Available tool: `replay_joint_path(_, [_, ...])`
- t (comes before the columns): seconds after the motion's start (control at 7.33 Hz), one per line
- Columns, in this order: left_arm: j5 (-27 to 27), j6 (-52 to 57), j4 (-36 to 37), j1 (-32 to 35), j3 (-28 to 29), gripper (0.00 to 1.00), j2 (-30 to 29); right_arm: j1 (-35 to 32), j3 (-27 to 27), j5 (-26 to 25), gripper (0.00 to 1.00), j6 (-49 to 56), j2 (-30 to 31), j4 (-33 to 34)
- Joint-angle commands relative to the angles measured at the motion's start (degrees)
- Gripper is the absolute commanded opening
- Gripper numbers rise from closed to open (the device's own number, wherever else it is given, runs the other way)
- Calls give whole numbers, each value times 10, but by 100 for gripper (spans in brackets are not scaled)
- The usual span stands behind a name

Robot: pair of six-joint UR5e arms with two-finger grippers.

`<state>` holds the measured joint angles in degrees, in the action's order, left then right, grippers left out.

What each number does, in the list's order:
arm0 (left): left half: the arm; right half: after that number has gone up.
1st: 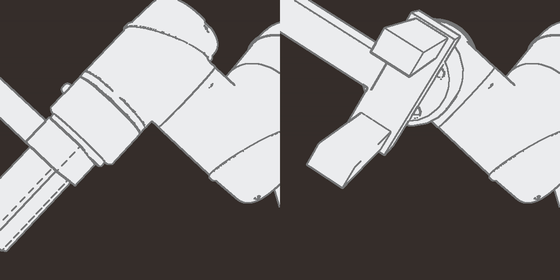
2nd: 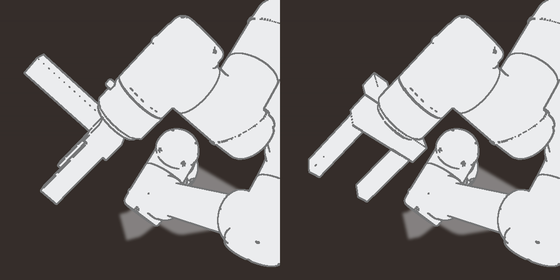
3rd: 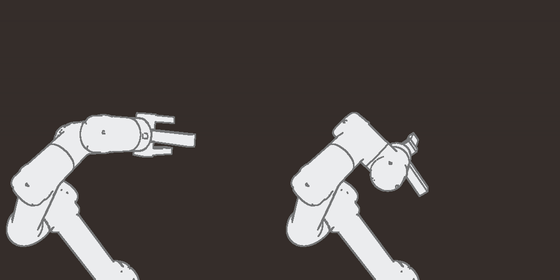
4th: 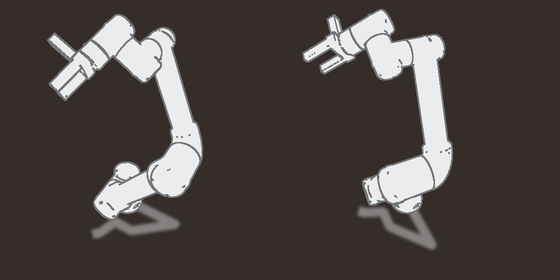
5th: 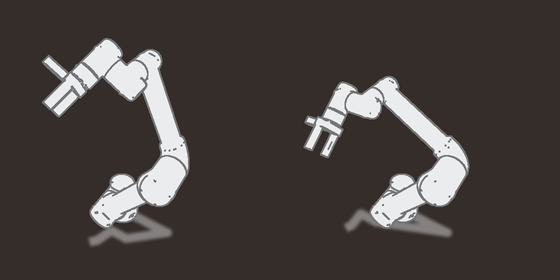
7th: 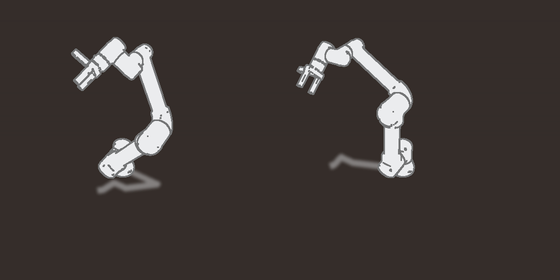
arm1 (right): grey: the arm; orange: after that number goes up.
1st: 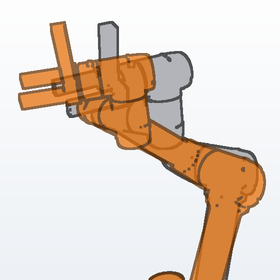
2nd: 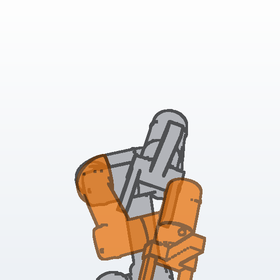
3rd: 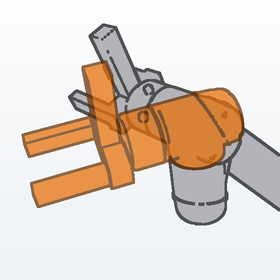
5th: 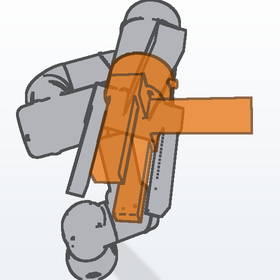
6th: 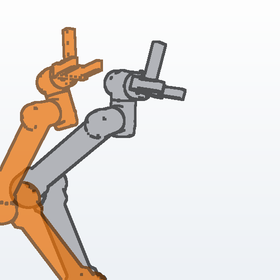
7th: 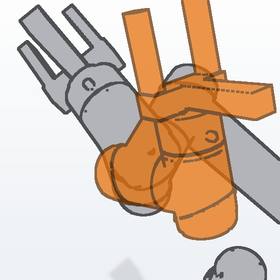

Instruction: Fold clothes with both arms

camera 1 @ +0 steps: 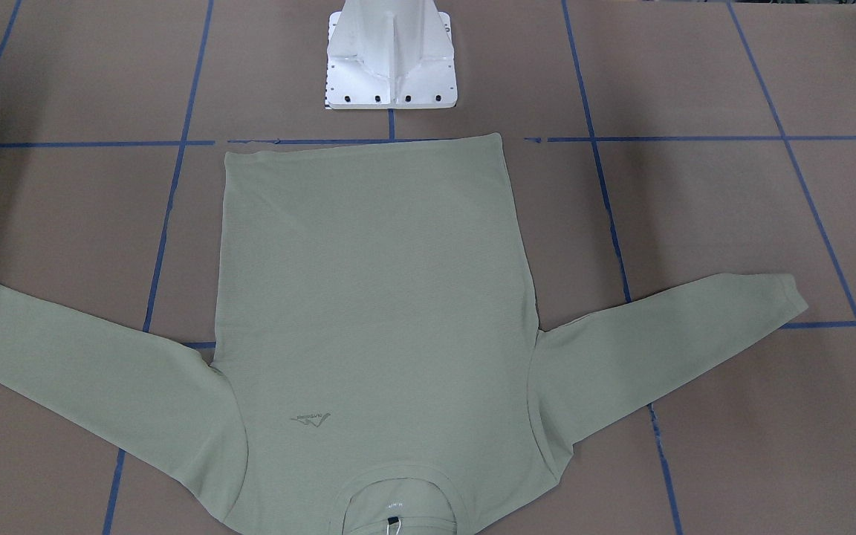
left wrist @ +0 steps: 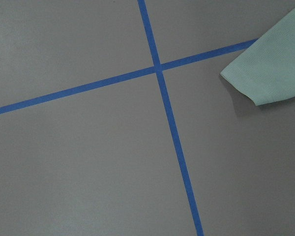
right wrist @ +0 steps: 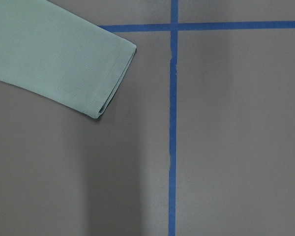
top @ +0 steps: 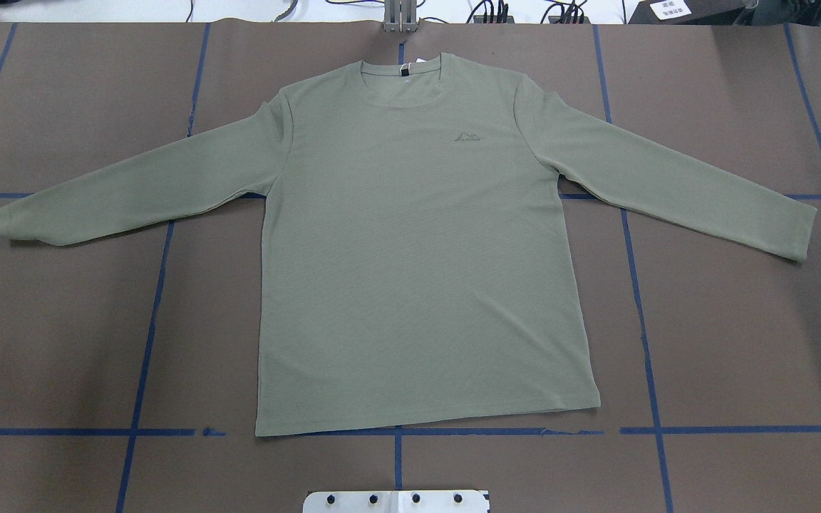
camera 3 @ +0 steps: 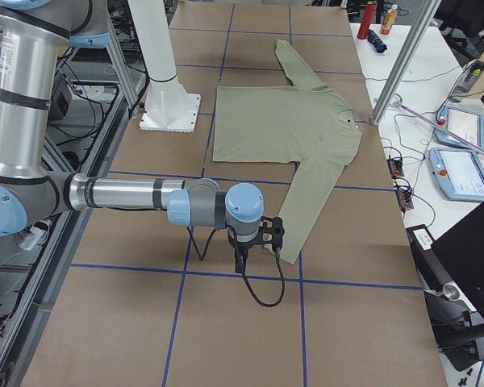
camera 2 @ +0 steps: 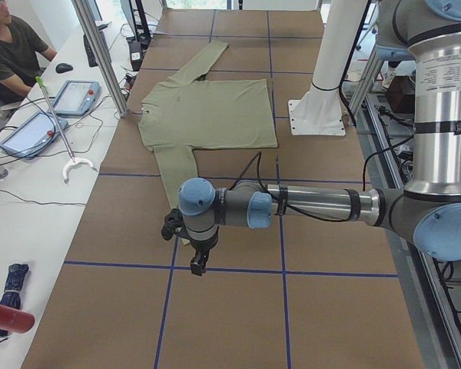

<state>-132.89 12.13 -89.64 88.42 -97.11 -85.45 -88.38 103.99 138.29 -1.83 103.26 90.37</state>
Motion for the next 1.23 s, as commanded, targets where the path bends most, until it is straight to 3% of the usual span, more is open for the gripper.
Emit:
replay_joint_path(0.0, [0, 0, 0, 0, 0, 100, -1, 0, 5, 1, 100, -8, -5, -2])
replay_joint_path(0.27, [-1, 2, -4, 0, 10, 100, -9, 0, 5, -3, 100, -10, -9, -4])
replay_joint_path(0.82, [-1, -2, -175, -8, 41, 100, -22, 13, -16, 7, 100, -11, -34, -6])
replay_joint_path(0.95, [-2, -2, -178, -9, 55, 100, -23, 27, -20, 4, 100, -11, -34, -30])
replay_joint_path(1.09, [-5, -1, -179, -9, 56, 100, -23, 29, -46, 1, 100, -13, -34, -96])
